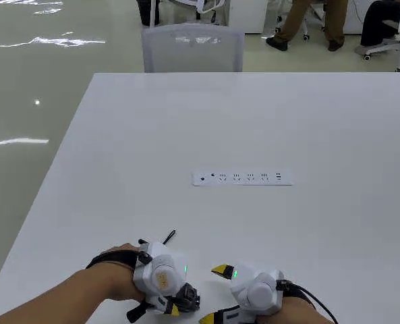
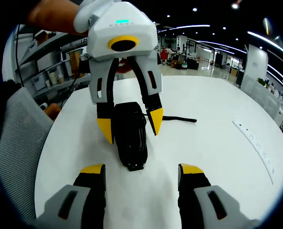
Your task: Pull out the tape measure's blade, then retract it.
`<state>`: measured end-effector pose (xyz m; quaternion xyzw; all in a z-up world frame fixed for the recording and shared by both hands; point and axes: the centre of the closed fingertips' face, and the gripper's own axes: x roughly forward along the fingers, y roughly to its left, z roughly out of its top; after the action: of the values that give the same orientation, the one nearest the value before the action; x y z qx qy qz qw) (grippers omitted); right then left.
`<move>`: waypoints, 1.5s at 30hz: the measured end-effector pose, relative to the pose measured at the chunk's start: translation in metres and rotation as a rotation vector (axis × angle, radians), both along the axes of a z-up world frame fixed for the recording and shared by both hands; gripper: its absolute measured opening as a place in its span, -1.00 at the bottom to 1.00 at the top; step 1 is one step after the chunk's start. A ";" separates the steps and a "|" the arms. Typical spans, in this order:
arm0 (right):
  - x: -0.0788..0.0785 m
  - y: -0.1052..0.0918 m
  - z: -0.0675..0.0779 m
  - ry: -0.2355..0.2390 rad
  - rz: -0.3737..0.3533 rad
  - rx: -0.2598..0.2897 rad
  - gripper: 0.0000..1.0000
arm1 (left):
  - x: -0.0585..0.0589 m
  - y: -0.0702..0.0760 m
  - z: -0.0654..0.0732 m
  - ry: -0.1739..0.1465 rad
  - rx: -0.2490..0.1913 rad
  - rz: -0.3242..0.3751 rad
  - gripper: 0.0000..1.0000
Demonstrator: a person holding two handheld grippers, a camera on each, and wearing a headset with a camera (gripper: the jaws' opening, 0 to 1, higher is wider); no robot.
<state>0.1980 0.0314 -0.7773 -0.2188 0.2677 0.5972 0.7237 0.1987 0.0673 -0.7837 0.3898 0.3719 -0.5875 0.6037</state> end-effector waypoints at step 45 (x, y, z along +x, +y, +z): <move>-0.002 0.015 -0.027 -0.018 0.223 -0.278 -0.63 | 0.004 0.000 -0.003 0.023 -0.017 0.077 -0.33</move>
<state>0.1956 0.0467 -0.8047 -0.3505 0.3153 0.6289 0.6182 0.2023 0.0673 -0.7871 0.3635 0.3885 -0.5715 0.6248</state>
